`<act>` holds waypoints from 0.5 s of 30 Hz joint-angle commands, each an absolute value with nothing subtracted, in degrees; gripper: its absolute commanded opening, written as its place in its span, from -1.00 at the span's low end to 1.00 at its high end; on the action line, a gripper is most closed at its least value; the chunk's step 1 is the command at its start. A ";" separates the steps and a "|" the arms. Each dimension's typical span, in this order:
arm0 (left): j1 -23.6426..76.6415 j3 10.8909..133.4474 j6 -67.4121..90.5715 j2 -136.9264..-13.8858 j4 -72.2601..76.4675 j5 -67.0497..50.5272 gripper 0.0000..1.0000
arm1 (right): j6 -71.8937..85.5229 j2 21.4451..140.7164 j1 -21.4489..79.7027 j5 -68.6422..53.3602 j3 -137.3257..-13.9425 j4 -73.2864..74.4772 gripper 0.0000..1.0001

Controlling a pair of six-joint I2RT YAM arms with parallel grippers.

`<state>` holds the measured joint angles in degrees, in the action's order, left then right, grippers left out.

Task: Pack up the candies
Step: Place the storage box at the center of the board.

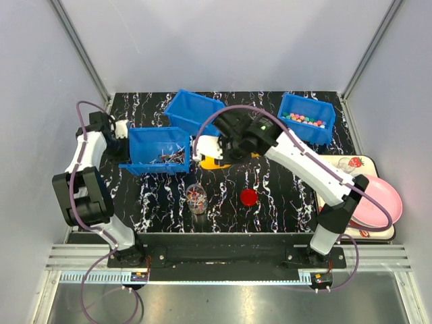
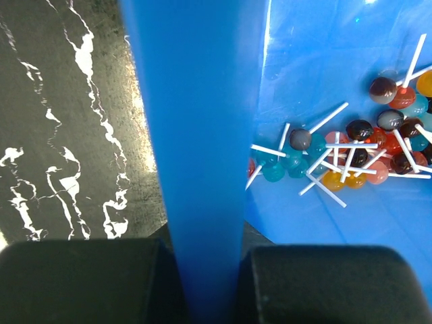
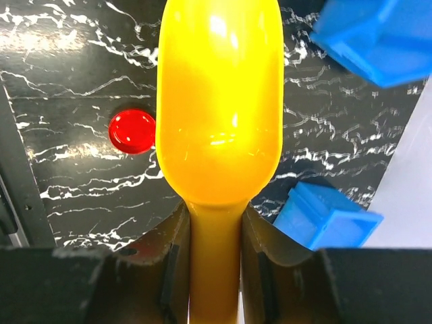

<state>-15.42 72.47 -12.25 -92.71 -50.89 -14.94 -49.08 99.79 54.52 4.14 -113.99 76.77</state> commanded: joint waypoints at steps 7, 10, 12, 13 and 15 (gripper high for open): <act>-15.73 74.79 -13.36 -98.00 -52.38 -15.47 -1.00 | -46.85 95.98 49.66 -5.36 -113.21 69.45 -1.00; -15.65 75.58 -13.88 -98.70 -54.22 -15.47 -1.00 | -45.27 96.24 49.48 -5.97 -112.33 67.07 -1.00; -15.64 76.29 -14.59 -99.22 -55.19 -15.73 -1.00 | -44.74 96.15 49.48 -6.41 -111.45 66.19 -1.00; -15.73 76.72 -14.68 -99.32 -55.80 -15.73 -0.99 | -44.13 96.07 49.31 -6.33 -111.01 64.88 -1.00; -15.64 76.99 -14.85 -99.84 -56.25 -15.56 -0.88 | -43.33 95.71 49.31 -6.85 -109.69 63.46 -1.00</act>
